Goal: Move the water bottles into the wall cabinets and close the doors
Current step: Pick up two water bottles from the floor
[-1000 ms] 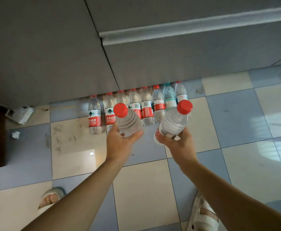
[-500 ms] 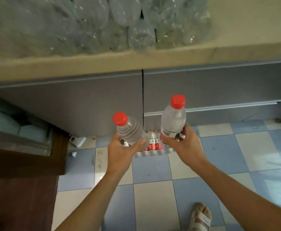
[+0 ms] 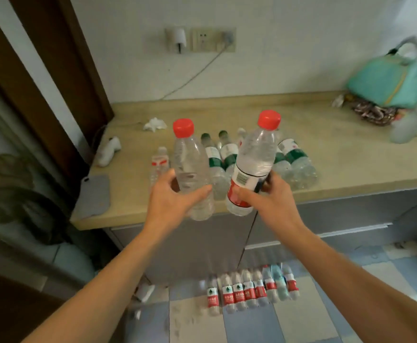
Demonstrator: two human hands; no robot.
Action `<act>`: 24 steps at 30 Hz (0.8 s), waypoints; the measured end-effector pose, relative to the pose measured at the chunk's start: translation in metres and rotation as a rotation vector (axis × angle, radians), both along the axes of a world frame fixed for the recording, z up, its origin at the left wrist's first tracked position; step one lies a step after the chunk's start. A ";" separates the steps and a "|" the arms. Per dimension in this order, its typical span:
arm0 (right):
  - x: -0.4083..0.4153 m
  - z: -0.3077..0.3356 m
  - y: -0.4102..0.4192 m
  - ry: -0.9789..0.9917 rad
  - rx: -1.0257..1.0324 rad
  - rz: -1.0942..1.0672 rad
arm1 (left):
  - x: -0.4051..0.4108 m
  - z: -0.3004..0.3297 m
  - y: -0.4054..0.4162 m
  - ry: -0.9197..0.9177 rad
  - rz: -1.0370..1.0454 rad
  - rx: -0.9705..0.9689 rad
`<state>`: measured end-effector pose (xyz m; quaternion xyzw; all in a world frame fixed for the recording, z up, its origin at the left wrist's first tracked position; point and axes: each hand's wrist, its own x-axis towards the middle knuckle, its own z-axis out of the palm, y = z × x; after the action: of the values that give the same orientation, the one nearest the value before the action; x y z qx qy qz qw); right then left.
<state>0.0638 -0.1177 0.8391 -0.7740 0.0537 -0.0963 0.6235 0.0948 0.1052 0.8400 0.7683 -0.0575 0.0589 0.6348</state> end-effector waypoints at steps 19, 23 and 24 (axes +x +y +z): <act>0.109 0.324 0.051 -0.440 -0.002 0.024 | 0.107 0.335 0.049 -0.415 0.082 -0.054; 0.148 0.372 0.039 -0.532 -0.004 0.089 | 0.135 0.389 0.038 -0.480 0.163 -0.091; 0.158 0.386 0.036 -0.550 0.000 0.096 | 0.141 0.402 0.035 -0.505 0.185 -0.100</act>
<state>0.2215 -0.0813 1.2247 -0.7204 -0.1542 -0.2730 0.6186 0.2360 0.1404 1.2423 0.6989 -0.1405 0.3093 0.6294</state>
